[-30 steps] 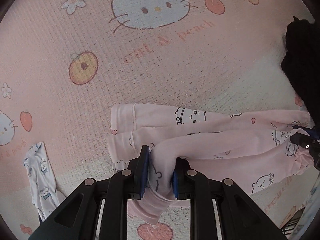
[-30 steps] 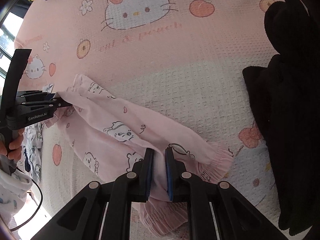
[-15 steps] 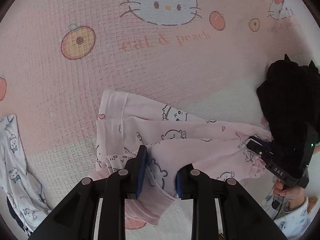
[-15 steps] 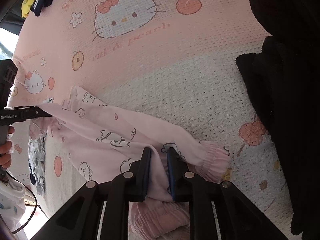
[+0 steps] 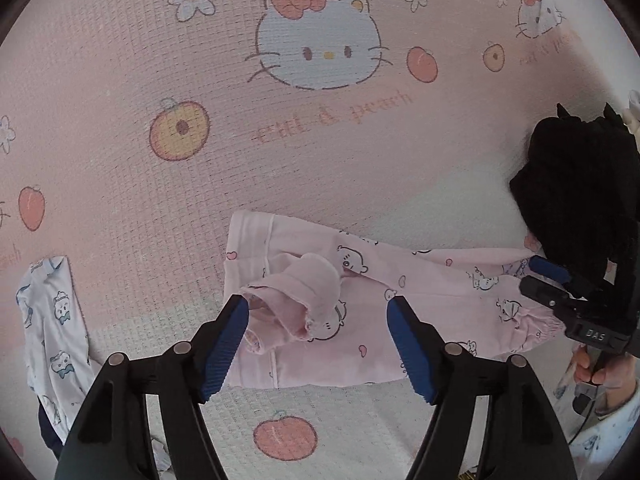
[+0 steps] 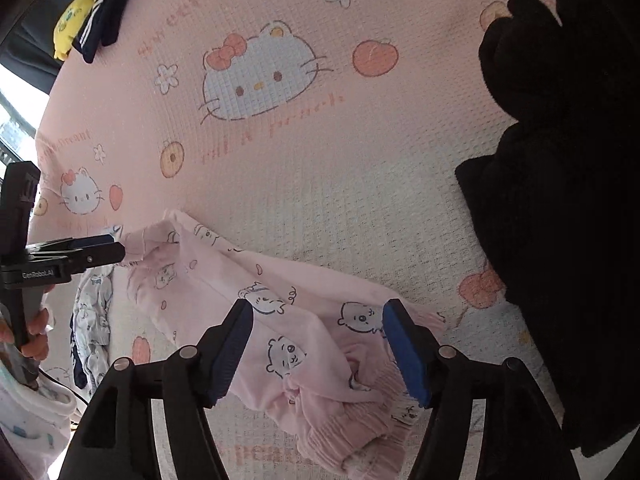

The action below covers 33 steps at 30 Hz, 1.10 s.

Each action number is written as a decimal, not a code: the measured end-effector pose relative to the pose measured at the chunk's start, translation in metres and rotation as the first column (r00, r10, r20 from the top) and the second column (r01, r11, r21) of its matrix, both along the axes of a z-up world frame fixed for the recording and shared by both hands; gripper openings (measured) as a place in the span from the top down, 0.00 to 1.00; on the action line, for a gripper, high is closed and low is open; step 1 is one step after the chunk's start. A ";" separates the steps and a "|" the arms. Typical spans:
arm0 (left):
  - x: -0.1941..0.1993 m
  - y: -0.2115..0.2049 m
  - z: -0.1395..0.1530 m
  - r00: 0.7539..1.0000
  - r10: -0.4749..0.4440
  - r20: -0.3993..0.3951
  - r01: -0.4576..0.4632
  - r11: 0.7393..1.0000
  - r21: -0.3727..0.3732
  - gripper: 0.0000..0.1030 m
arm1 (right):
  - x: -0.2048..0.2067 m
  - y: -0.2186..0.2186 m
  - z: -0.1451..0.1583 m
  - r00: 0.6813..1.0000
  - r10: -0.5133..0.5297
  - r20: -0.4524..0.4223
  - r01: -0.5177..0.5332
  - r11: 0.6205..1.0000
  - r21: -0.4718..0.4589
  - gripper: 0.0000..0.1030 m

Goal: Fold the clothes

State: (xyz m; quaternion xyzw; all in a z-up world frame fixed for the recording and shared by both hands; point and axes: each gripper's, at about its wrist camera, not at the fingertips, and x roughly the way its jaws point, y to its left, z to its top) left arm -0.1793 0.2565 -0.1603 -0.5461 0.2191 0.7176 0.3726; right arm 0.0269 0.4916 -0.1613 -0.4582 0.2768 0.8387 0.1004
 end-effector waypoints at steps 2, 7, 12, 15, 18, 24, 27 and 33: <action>-0.001 -0.005 -0.001 1.000 0.024 -0.017 -0.024 1.000 0.011 0.32 | 0.007 0.001 0.006 1.000 -0.007 0.000 0.007 0.999 0.031 0.34; -0.005 -0.018 -0.001 0.998 0.064 -0.015 -0.063 0.997 0.051 0.32 | 0.028 0.008 0.012 0.999 -0.043 0.017 0.043 0.998 0.053 0.34; -0.004 -0.027 -0.002 0.996 0.086 -0.026 -0.083 0.994 0.072 0.32 | 0.038 0.008 0.008 0.996 -0.083 0.021 0.083 0.997 0.007 0.33; -0.004 -0.027 -0.007 0.996 0.086 -0.015 -0.084 0.994 0.067 0.32 | 0.041 0.000 0.008 0.997 -0.068 0.029 0.067 0.997 0.028 0.33; -0.005 -0.027 -0.013 0.997 0.083 -0.003 -0.083 0.994 0.066 0.32 | 0.044 -0.008 0.005 0.998 -0.046 0.042 0.044 0.998 0.052 0.33; 0.001 -0.020 -0.021 0.994 0.048 -0.102 -0.045 0.998 0.031 0.32 | 0.046 -0.011 -0.008 0.997 -0.046 0.058 0.044 0.998 0.034 0.33; 0.012 -0.013 -0.016 0.974 -0.012 -0.224 0.014 1.000 0.007 0.32 | 0.046 -0.008 -0.013 0.997 -0.059 0.052 0.060 0.998 -0.011 0.33; 0.029 0.002 -0.022 0.916 -0.161 -0.367 0.145 0.987 -0.070 0.32 | 0.044 -0.005 -0.021 0.995 -0.088 0.057 0.089 0.996 -0.025 0.33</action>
